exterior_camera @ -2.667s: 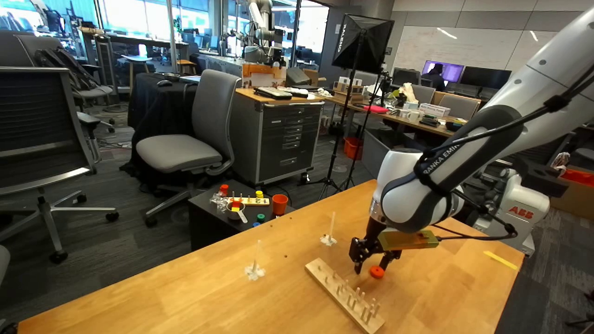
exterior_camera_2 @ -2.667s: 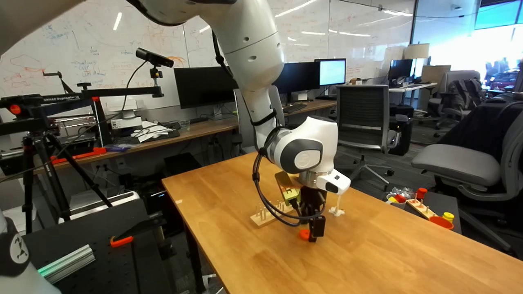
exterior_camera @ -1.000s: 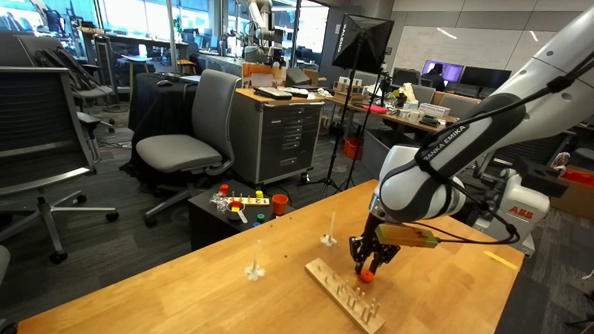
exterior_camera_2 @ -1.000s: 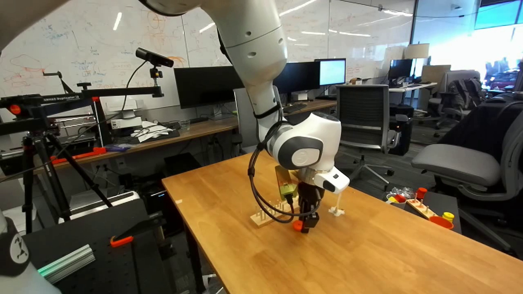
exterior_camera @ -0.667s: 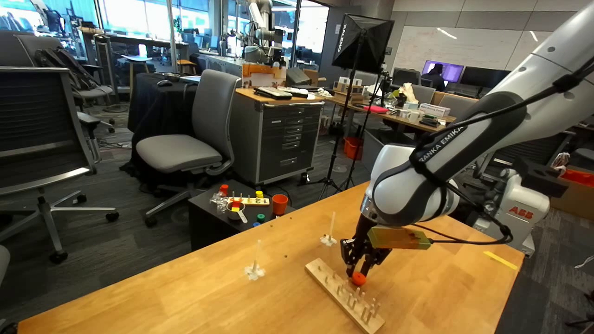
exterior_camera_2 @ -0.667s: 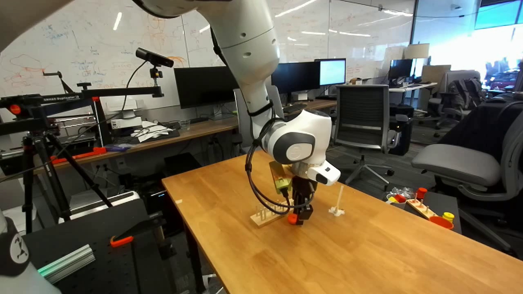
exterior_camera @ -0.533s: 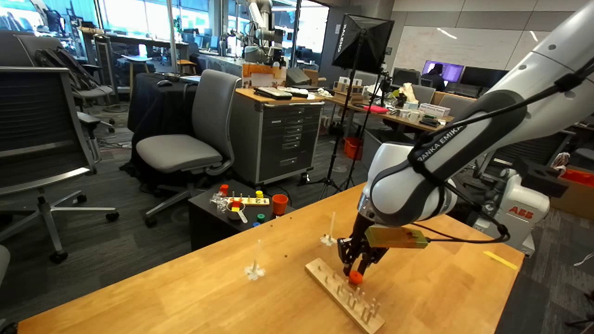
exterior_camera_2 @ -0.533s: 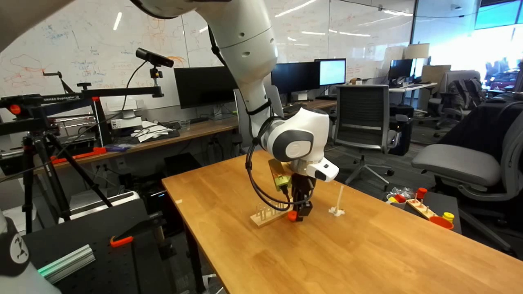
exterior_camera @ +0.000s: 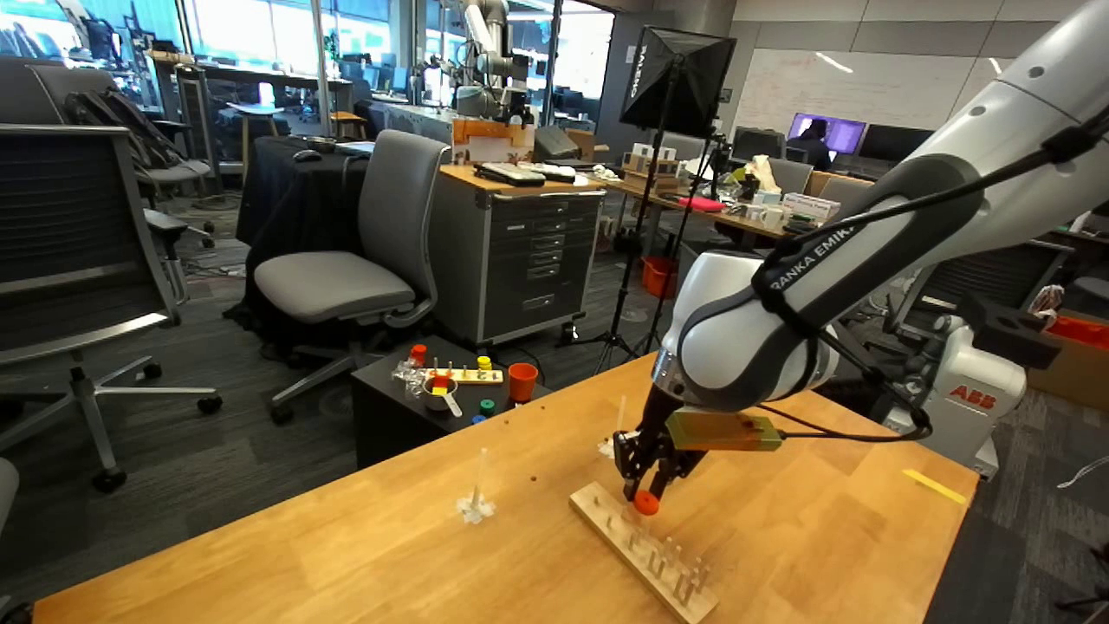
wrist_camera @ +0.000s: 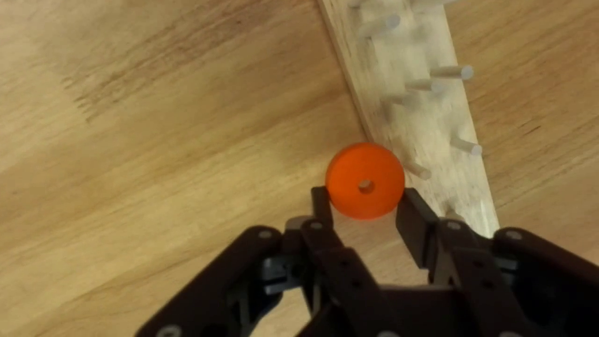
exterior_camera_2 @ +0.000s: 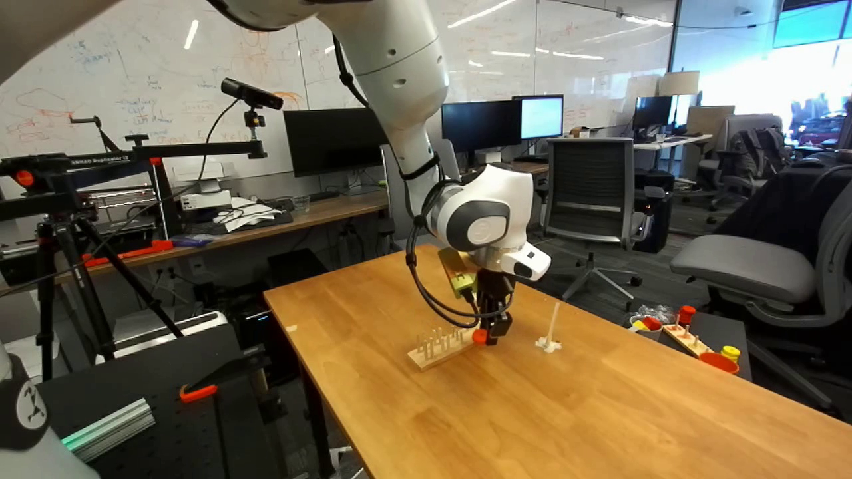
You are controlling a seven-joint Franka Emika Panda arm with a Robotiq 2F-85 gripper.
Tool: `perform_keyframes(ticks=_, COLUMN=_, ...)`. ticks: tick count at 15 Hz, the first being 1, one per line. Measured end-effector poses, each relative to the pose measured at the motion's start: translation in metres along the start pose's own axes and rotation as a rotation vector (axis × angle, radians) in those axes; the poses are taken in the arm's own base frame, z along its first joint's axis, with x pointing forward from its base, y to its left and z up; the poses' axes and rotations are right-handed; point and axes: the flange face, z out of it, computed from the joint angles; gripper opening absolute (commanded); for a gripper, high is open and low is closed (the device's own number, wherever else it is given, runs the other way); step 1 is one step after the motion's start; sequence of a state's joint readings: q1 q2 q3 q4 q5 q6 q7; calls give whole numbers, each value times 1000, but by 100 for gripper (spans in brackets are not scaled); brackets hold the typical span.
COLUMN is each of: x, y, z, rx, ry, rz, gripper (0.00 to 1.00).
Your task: Put the orange thing on the wooden rack
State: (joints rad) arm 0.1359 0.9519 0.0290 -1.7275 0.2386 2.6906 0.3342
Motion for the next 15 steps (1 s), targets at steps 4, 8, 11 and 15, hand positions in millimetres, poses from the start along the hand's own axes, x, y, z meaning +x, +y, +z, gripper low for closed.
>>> perform_keyframes(ticks=4, x=0, y=-19, z=-6, rx=7, ry=7, rz=-29, gripper=16)
perform_keyframes(ticks=8, x=0, y=-34, z=-11, rx=6, ry=11, rz=-56, gripper=16)
perform_keyframes(ticks=11, x=0, y=-35, z=-11, rx=4, ry=7, rz=-59, gripper=16)
perform_keyframes(ticks=15, x=0, y=-33, z=-8, rx=-3, ry=-3, rz=-58, gripper=16)
